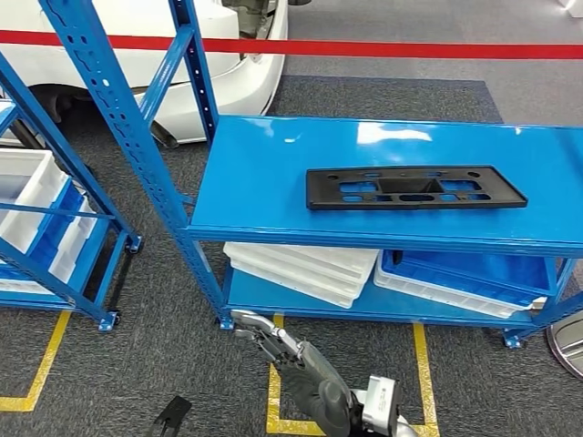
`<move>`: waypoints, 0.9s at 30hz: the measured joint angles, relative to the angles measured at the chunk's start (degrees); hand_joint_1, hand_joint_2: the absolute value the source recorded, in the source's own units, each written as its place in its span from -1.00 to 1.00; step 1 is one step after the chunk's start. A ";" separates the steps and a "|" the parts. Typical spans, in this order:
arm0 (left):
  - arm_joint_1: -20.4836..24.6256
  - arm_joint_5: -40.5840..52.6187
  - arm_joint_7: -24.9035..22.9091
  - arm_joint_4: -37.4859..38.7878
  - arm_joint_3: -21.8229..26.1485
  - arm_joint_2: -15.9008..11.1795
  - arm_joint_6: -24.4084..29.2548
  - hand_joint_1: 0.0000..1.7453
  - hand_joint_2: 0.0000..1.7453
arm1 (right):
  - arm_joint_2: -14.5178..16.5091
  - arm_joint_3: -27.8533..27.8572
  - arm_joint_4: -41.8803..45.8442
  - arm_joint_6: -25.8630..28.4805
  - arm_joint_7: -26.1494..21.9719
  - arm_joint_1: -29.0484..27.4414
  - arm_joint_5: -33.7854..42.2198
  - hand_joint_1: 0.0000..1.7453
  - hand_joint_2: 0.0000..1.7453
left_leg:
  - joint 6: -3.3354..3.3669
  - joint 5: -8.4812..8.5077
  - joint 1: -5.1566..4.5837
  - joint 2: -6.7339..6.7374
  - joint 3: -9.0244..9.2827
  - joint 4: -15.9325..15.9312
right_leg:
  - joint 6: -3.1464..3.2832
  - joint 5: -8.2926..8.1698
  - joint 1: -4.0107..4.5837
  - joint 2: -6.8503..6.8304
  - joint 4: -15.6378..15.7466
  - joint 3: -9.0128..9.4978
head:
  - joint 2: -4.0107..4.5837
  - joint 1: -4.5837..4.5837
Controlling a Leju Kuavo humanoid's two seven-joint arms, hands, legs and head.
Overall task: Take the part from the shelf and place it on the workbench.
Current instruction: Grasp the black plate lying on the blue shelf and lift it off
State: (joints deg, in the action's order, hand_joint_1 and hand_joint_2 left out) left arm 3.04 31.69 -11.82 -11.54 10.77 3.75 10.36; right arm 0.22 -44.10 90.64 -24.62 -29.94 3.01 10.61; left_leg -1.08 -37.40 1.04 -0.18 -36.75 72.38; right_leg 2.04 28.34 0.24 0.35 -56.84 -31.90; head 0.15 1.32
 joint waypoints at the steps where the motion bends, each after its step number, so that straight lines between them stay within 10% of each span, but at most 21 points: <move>1: -0.12 -0.01 -0.01 0.01 0.03 -0.01 0.00 -1.00 -1.00 | -0.01 -0.02 -0.07 -0.02 0.00 -0.04 0.02 -1.00 -1.00 | -0.13 0.74 0.10 0.00 -1.02 0.52 | -0.08 0.36 -0.04 0.10 -0.02 0.38 | 0.00 0.00; 4: -0.27 -0.02 0.02 0.06 0.09 -0.06 -0.01 -1.00 -1.00 | -0.01 -0.13 -0.21 -0.07 0.00 -0.06 0.05 -1.00 -1.00 | -0.22 8.11 0.29 0.00 0.65 -7.60 | -0.74 1.71 -0.23 0.27 -0.03 2.13 | 0.00 -0.02; 6: -0.18 -0.01 0.05 0.20 0.11 -0.08 -0.02 -1.00 -1.00 | 0.00 -0.22 -0.33 -0.13 0.02 0.00 0.09 -1.00 -1.00 | 0.31 10.07 -0.01 0.01 1.95 -12.25 | -1.38 2.33 -0.29 0.26 -0.11 2.43 | 0.00 -0.08; 11: -0.27 0.00 0.03 0.30 0.22 -0.14 0.01 -1.00 -1.00 | 0.00 -0.31 -0.36 -0.40 -0.02 0.23 0.26 -1.00 -1.00 | 2.25 9.09 -0.05 -0.01 3.20 -13.88 | -2.94 3.70 -0.34 0.04 -2.48 1.43 | -0.01 -0.28; 16: -0.26 0.04 0.03 0.30 0.28 -0.17 -0.03 -1.00 -1.00 | -0.11 -0.35 -0.52 -0.56 -0.02 0.42 0.32 -1.00 -1.00 | 2.80 7.49 0.13 -0.05 5.41 -14.11 | -3.90 7.34 -0.61 -0.09 -17.54 -8.71 | -0.01 -0.43; 21: -0.15 0.05 0.04 0.38 0.31 -0.13 -0.01 -1.00 -1.00 | -0.19 -0.47 -0.64 -0.61 -0.02 0.58 0.37 -1.00 -1.00 | 1.90 5.26 0.19 -0.29 8.16 -14.29 | -2.49 -2.66 0.02 -0.16 -4.09 -5.67 | -0.01 -0.43; 27: 0.13 0.46 0.03 0.43 0.33 -0.10 0.09 -1.00 -1.00 | -0.28 -0.73 -0.75 -1.01 -0.16 0.67 0.55 -1.00 -1.00 | 0.48 3.90 0.06 -0.07 7.35 -10.80 | -0.66 -1.77 -0.19 -0.10 -0.95 -3.11 | 0.00 -0.20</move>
State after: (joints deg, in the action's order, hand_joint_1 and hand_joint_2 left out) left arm 3.17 32.15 -11.79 -11.10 11.10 3.65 10.45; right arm -0.06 -44.83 89.89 -25.63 -30.11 3.68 11.16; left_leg -0.60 -33.51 1.10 -0.25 -29.40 61.57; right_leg 1.38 26.57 0.05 0.25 -57.79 -35.01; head 0.15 1.13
